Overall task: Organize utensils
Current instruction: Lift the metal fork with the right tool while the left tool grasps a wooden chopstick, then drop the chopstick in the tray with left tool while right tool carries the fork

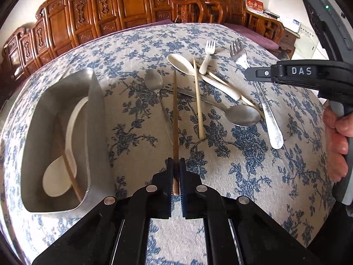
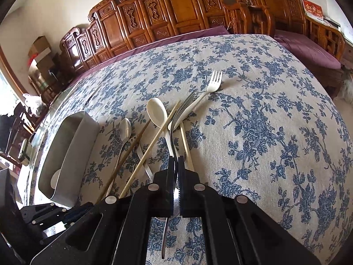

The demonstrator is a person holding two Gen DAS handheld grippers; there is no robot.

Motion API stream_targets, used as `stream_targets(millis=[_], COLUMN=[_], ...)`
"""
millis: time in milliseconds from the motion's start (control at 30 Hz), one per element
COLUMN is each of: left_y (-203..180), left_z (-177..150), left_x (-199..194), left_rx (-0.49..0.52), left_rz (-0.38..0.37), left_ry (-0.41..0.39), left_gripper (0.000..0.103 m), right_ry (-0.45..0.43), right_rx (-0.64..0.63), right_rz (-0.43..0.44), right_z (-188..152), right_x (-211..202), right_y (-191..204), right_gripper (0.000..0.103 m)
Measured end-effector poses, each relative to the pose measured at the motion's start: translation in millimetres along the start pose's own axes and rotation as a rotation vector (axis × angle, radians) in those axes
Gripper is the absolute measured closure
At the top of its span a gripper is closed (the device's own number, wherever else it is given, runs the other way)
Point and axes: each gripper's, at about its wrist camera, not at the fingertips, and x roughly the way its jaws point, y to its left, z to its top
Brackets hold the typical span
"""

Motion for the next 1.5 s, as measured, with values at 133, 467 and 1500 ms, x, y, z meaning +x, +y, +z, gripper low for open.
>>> stream_targets(millis=[133,467,1500], left_y=[6,31,133], left_z=[-5,-5,-18], left_x=[-20,-66,-61], left_rx=[-0.019,-0.068,-0.184], left_rz=[0.000,0.015,0.084], left_ry=[-0.028,-0.087,0.007], left_gripper=[0.099,0.099,0.099], right_ry=[-0.010,-0.029,-0.023], right_rx=[-0.011,-0.041,-0.154], right_rz=[0.010,0.042,0.107], right_z=[-2,-7,-20], right_x=[-3,-14,-19], right_y=[5,23,71], right_gripper=[0.099,0.099,0.099])
